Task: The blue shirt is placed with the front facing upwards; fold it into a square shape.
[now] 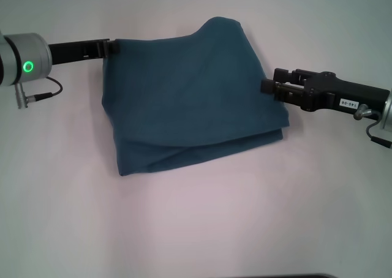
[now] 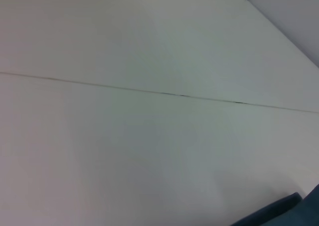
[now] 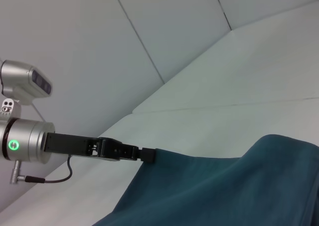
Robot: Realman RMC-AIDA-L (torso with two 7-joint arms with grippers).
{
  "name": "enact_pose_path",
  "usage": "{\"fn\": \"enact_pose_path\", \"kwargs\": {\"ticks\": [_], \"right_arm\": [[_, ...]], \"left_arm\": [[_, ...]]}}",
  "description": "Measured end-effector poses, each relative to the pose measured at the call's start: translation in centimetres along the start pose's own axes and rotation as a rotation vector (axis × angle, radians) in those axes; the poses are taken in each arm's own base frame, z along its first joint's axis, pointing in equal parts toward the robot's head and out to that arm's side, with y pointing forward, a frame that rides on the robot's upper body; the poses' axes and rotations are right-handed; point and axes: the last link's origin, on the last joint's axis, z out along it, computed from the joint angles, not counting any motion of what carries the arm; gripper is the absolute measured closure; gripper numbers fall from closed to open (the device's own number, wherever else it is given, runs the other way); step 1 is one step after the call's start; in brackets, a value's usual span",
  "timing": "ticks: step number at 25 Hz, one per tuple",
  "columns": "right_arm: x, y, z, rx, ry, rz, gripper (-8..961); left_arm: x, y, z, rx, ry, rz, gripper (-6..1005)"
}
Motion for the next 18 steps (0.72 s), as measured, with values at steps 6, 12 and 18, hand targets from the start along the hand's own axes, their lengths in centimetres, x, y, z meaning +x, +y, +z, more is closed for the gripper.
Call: {"fn": "enact_pose_path", "kwargs": {"ticks": [6,12,18], "right_arm": [[-0.1,0.0,0.0,0.002,-0.001,0.0,367],[-0.1,0.0,0.1,0.0,-0.001,-0.002,366],[-0.3,-0.2,0.2,0.006,0.0,-0.001,367]], "left_arm": [[0.0,-1.0,-0.6,0.022,0.025,-0.04,986],[-0.3,-1.5,-0.9,0.03,0.029,-0.052,973],[-0.4,-2.1,-1.5,0.04,0.046,-0.072,944]]}}
